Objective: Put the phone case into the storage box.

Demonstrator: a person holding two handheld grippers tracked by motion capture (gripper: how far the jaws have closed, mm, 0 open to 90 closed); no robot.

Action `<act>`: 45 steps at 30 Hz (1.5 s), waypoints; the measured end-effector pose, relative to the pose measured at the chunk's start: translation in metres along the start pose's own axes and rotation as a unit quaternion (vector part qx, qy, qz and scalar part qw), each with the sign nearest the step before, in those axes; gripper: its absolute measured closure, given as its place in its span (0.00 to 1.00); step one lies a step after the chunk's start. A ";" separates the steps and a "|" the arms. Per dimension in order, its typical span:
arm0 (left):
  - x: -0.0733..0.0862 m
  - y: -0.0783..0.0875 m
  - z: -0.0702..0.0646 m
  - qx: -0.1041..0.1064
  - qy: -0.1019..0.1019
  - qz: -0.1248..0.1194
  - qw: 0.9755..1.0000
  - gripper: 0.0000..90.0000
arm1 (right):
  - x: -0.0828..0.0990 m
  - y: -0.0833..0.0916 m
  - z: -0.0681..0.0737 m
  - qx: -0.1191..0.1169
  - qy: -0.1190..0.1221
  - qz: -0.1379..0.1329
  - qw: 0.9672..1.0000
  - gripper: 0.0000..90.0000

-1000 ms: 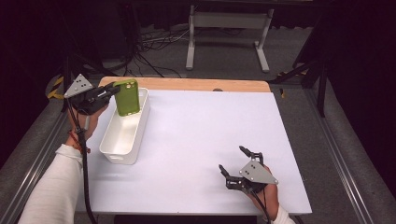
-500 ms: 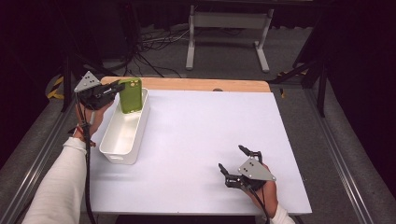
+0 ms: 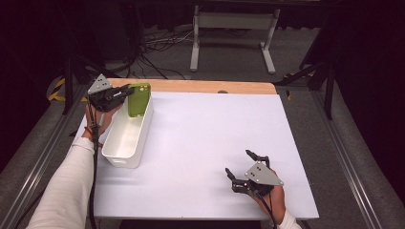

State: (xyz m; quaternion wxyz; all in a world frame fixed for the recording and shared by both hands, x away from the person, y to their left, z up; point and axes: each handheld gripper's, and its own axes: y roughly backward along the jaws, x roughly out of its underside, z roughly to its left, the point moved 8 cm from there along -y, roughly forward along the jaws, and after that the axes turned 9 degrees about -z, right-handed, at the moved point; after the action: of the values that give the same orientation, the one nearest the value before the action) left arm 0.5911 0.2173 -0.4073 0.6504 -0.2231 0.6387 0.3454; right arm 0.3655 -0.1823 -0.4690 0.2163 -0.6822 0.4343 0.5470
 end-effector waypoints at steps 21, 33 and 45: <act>0.007 -0.014 0.019 -0.066 -0.045 0.031 0.996 0.79 | 0.003 -0.001 -0.007 0.009 -0.014 0.002 1.000 0.14; 0.019 -0.014 0.032 -0.099 -0.056 0.065 0.991 0.65 | 0.000 -0.001 -0.012 0.019 -0.018 -0.002 1.000 0.14; 0.021 -0.011 0.034 -0.103 -0.040 0.065 0.992 0.55 | 0.000 0.001 -0.011 0.014 -0.017 -0.003 1.000 0.14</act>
State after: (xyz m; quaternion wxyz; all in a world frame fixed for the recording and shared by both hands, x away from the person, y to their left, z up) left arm 0.6209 0.2386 -0.4268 0.6247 -0.2328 0.5866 0.4598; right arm 0.3706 -0.1918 -0.4654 0.2345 -0.6713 0.4360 0.5516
